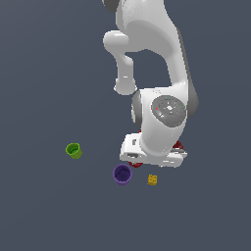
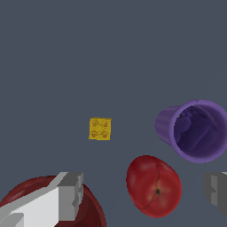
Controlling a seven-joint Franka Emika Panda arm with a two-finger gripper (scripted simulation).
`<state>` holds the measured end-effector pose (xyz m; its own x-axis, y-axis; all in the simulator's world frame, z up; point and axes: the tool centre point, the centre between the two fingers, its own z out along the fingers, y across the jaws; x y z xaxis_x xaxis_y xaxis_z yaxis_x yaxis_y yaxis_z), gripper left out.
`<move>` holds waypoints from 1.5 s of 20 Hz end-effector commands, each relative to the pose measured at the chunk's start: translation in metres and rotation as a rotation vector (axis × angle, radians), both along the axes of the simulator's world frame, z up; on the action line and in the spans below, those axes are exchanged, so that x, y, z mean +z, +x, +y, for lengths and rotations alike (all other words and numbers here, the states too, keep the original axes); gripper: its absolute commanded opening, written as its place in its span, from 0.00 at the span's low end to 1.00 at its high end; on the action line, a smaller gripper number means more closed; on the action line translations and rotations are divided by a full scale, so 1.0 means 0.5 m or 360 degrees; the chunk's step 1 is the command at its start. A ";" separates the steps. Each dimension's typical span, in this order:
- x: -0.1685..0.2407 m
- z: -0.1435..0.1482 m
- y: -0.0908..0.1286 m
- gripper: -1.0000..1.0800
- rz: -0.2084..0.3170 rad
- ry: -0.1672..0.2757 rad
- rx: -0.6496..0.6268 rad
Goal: Pick up a designated object from a clutter of objects.
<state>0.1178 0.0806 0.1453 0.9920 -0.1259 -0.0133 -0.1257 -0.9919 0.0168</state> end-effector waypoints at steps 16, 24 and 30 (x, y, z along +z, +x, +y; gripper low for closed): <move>-0.146 0.071 0.051 0.96 -0.0025 0.0023 -0.0091; -0.183 0.071 0.049 0.96 -0.0023 0.0023 -0.0089; -0.240 0.071 0.048 0.96 -0.0025 0.0023 -0.0090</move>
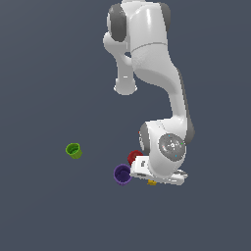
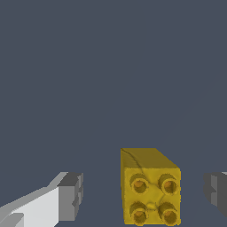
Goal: Pick up a designated object from a clutter of objects.
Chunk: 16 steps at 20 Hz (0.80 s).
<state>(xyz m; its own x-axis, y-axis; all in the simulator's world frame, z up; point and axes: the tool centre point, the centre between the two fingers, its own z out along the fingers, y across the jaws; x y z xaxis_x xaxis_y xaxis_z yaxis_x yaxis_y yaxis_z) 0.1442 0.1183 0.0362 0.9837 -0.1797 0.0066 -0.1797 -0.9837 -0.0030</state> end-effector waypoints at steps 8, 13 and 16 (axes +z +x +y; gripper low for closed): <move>-0.028 -0.004 -0.002 0.00 0.0011 -0.0003 -0.0004; -0.028 -0.004 -0.002 0.00 0.0011 -0.0003 -0.0004; 0.002 0.010 0.013 0.00 -0.0028 0.0008 0.0006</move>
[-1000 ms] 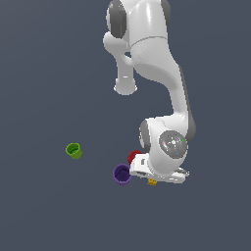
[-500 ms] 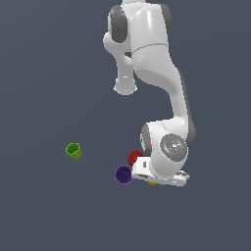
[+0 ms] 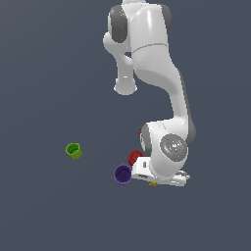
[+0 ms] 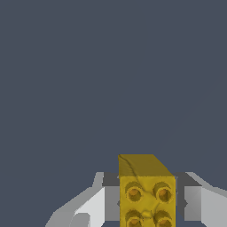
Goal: Pick up a designated object from a clutter of objects.
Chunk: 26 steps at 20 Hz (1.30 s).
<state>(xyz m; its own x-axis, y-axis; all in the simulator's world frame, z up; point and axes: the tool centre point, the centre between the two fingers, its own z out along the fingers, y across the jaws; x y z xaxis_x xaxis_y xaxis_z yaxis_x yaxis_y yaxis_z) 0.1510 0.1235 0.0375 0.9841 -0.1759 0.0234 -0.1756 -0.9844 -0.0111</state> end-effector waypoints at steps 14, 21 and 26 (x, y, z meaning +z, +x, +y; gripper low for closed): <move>0.068 -0.040 -0.035 0.00 0.0004 -0.0001 -0.0001; 0.161 -0.094 -0.081 0.00 0.0009 -0.0002 -0.0003; 0.243 -0.142 -0.121 0.00 0.0014 -0.0003 -0.0004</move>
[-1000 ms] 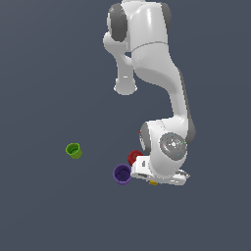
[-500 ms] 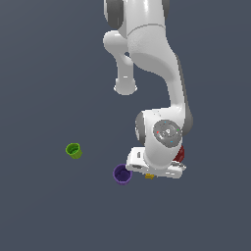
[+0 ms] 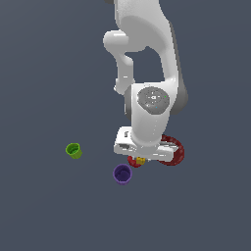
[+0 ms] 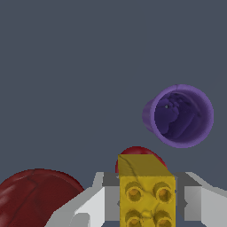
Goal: Pick up a designated object from a clutter of objects.
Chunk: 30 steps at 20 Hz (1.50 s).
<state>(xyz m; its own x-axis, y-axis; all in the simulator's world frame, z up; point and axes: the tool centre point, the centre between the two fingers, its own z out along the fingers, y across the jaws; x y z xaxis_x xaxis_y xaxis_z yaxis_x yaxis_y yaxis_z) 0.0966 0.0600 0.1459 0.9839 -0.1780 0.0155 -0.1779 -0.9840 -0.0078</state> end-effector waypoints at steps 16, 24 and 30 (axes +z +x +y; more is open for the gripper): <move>0.327 -0.184 -0.151 0.00 0.0016 0.0000 -0.0005; 0.455 -0.256 -0.204 0.00 0.0023 -0.0003 -0.0007; 0.515 -0.289 -0.225 0.00 0.0026 -0.0006 -0.0008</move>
